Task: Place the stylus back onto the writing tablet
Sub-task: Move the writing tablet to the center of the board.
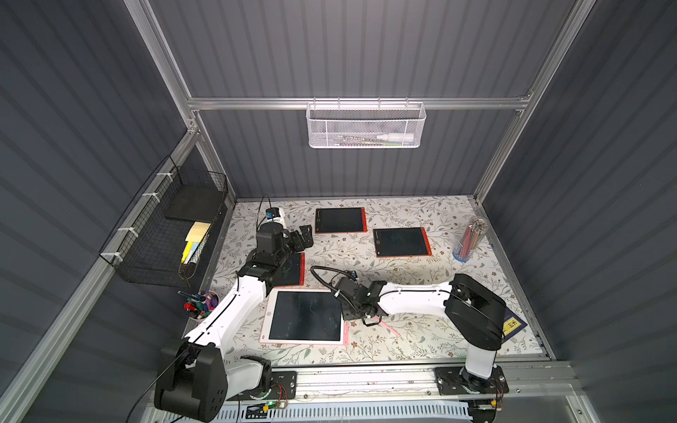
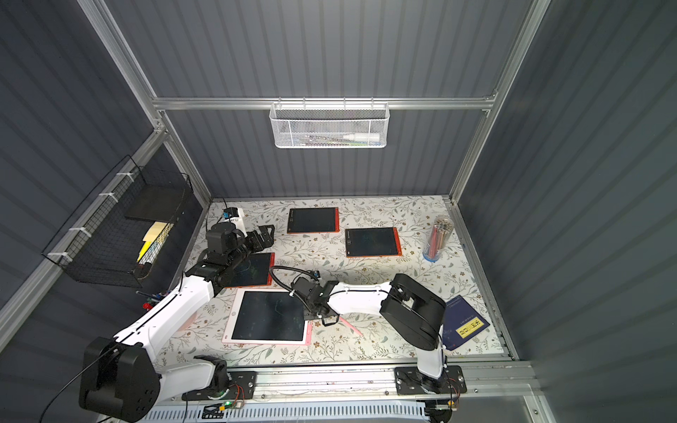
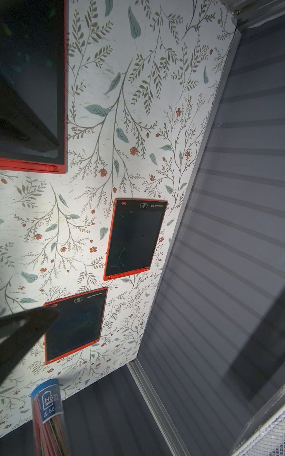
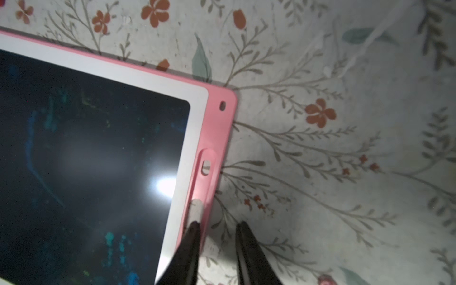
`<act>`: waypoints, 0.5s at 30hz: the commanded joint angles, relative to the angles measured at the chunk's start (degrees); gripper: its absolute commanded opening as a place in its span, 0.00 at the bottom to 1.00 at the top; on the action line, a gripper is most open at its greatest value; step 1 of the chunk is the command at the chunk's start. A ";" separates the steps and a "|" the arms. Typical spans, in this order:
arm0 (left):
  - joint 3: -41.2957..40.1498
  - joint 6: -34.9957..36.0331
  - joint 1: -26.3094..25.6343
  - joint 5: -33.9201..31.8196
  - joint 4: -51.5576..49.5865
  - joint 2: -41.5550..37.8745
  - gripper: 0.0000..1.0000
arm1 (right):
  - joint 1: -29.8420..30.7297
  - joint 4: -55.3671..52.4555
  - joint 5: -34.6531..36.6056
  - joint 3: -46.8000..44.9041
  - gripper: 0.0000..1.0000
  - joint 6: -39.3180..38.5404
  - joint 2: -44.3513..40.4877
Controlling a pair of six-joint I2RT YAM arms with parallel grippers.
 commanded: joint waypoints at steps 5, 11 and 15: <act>0.36 1.28 0.32 1.41 0.86 -1.04 1.00 | 0.87 -7.06 4.87 3.11 0.27 0.50 3.52; 0.73 3.46 0.32 2.11 0.87 -1.44 0.99 | 0.48 -10.95 9.36 2.73 0.21 -0.02 4.43; 1.19 4.89 0.32 3.04 1.32 -2.73 0.99 | -1.12 -9.32 8.91 -0.96 0.20 -0.82 2.73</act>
